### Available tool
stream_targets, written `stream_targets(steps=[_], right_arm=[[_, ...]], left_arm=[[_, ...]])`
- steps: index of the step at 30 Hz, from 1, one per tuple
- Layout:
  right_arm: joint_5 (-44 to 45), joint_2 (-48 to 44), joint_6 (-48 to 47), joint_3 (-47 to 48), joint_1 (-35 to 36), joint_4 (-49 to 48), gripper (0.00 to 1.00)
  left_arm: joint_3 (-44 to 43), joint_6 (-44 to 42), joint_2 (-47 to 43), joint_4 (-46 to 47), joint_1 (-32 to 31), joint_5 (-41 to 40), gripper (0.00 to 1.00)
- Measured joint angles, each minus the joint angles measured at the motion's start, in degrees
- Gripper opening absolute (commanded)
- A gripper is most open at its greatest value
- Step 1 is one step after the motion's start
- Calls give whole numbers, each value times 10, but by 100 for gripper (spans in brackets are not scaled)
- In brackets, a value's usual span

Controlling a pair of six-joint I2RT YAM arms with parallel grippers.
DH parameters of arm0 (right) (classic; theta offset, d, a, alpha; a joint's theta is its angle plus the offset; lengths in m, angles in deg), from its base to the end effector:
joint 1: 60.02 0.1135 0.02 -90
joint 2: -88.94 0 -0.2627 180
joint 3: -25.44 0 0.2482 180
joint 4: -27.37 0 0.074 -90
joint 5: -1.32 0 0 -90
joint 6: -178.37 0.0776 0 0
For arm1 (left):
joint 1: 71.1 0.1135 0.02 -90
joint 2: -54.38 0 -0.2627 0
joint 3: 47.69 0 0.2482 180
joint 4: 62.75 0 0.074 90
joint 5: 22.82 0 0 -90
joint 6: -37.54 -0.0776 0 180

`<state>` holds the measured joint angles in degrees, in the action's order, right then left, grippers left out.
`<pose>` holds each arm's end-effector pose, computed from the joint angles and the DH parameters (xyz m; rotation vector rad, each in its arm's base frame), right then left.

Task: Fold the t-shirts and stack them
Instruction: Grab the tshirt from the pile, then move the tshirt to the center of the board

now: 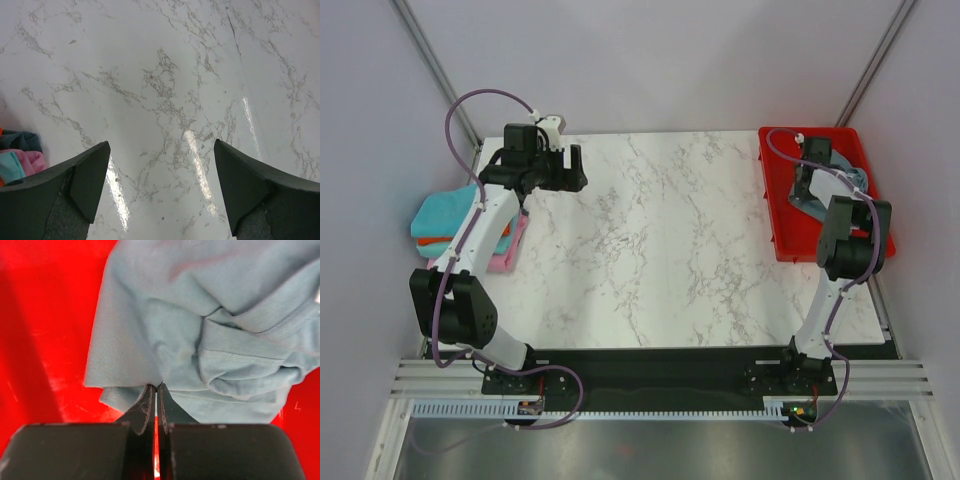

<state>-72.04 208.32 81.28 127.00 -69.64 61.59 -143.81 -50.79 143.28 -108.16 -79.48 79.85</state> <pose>0.4660 -0.1015 0.1495 0.1799 2.4822 -0.4839 0.3723 -0.0721 0.3148 0.2513 2.2260 -0.3425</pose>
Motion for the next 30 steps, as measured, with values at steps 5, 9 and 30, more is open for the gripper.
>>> stream_targets(steps=[5, 9, 30], right_arm=[[-19, -62, -1, 0, 0, 8, 0], [-41, -174, -8, 0, 4, -2, 0], [-266, -332, -63, 97, 324, 9, 0]], left_arm=[[0, -5, 0, 0, -3, -9, 94], [0, -18, 0, 0, -10, -21, 94], [-44, 14, 0, 1, -11, 27, 94]])
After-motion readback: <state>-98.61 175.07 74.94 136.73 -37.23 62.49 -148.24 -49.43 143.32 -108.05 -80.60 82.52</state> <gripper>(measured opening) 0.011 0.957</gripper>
